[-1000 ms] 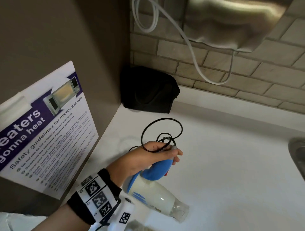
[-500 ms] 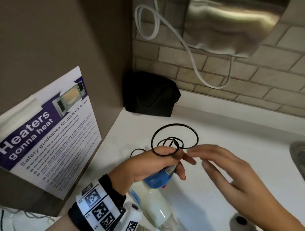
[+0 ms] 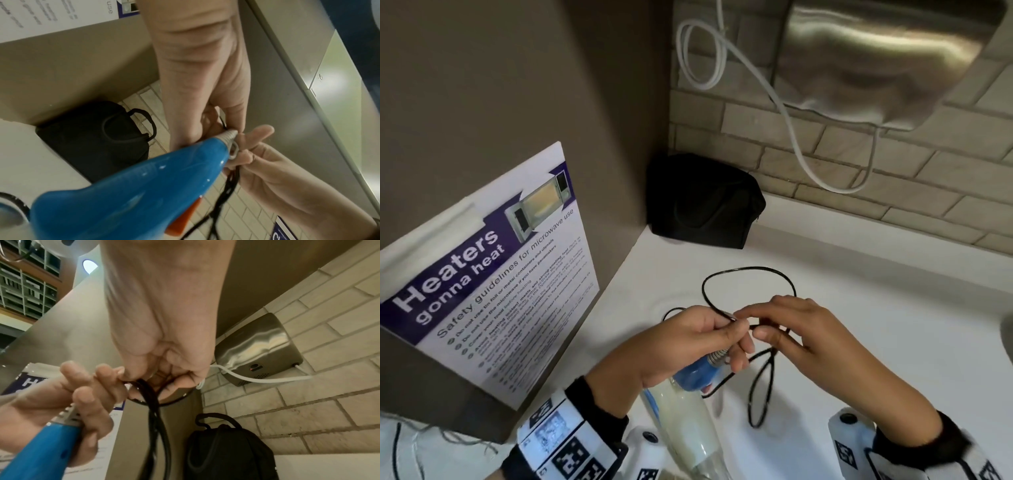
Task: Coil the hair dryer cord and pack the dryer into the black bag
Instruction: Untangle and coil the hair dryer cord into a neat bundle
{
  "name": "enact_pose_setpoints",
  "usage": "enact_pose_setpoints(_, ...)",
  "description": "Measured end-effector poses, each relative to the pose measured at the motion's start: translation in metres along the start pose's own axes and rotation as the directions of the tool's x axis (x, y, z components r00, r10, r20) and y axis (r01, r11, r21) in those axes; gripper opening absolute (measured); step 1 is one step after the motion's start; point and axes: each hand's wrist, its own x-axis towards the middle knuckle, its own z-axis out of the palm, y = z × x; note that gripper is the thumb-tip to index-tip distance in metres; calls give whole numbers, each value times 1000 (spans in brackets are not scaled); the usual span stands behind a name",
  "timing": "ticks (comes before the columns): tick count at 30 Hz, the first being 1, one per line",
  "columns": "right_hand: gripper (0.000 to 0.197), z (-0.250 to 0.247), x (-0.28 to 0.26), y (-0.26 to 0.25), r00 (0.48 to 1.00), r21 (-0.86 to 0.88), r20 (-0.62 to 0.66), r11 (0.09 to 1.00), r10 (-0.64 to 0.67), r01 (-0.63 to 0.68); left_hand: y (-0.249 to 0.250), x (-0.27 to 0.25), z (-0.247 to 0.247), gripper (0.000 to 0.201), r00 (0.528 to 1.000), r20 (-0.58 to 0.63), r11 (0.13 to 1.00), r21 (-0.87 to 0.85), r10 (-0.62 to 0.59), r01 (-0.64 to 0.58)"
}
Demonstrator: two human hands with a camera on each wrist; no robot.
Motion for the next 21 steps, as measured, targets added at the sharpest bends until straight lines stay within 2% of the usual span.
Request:
enact_pose_setpoints(4, 28, -11, -6, 15, 994, -28, -70, 996, 87, -90, -1, -4, -5, 29, 989, -142, 999, -39, 31, -37)
enact_pose_setpoints(7, 30, -6, -7, 25, 990, -54, -46, 989, 136, -139, 0, -4, -5, 38, 977, -210, 997, -60, 36, -50)
enact_pose_setpoints(9, 30, 3, -8, 33, 986, -109, -33, 980, 163, -166, 0, -2, -2, 49, 972, -230, 998, -14, 51, -56)
enact_pose_setpoints(11, 28, 9, -7, 37, 979, -164, -37, 965, 200, -203, 2, -1, 0, 46, 968, -249, 999, 2, 34, -34)
enact_pose_setpoints(13, 19, 13, -2, 34, 971, -229, -60, 944, 232, -240, 3, 0, 0, 48, 965, -260, 1000, 9, 30, -29)
enact_pose_setpoints(15, 14, 14, 4, 27, 972, -256, -117, 940, 202, -226, 1, 2, 0, 46, 961, -270, 998, 0, 63, -65)
enact_pose_setpoints(16, 15, 12, 8, 20, 976, -226, -136, 954, 168, -196, 2, 3, 2, 42, 959, -270, 996, -18, 82, -90)
enact_pose_setpoints(18, 15, 5, 13, 3, 982, -24, -122, 989, 141, -145, 2, 4, 5, 34, 957, -274, 991, -55, 100, -119)
enact_pose_setpoints(21, 12, -4, 20, -21, 982, 250, -36, 953, 185, -170, 3, 5, 7, 29, 933, -334, 983, -77, 134, -169)
